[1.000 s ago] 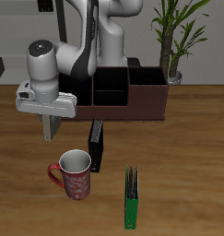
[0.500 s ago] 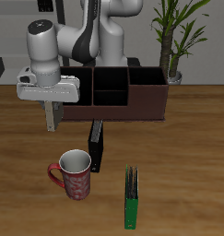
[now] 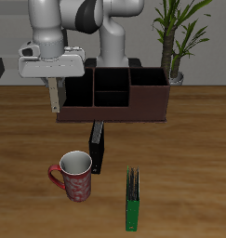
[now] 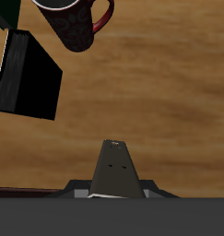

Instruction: Place the yellow book into the back desk caddy's right compartment

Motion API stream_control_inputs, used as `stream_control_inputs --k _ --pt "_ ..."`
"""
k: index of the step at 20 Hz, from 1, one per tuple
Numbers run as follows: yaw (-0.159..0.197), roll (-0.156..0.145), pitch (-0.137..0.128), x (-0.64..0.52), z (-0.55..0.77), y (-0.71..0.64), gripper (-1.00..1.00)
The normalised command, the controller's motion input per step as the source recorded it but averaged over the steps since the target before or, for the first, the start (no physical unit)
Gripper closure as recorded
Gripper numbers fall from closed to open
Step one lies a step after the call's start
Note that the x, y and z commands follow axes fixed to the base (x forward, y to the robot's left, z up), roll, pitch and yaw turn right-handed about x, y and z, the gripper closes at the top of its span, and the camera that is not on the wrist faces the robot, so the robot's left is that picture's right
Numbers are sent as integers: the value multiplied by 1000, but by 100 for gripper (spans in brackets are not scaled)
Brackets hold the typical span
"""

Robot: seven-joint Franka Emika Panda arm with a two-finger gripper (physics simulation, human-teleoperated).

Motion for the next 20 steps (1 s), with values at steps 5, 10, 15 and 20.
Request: stream_control_inputs --k 5,10,15,20 --pt "1 -6 -35 -219 337 36 100" --pt "20 -5 -26 -293 219 11 100" --pt "9 -20 -7 -284 112 -60 100" --pt "-7 -15 -13 -205 110 -47 100"
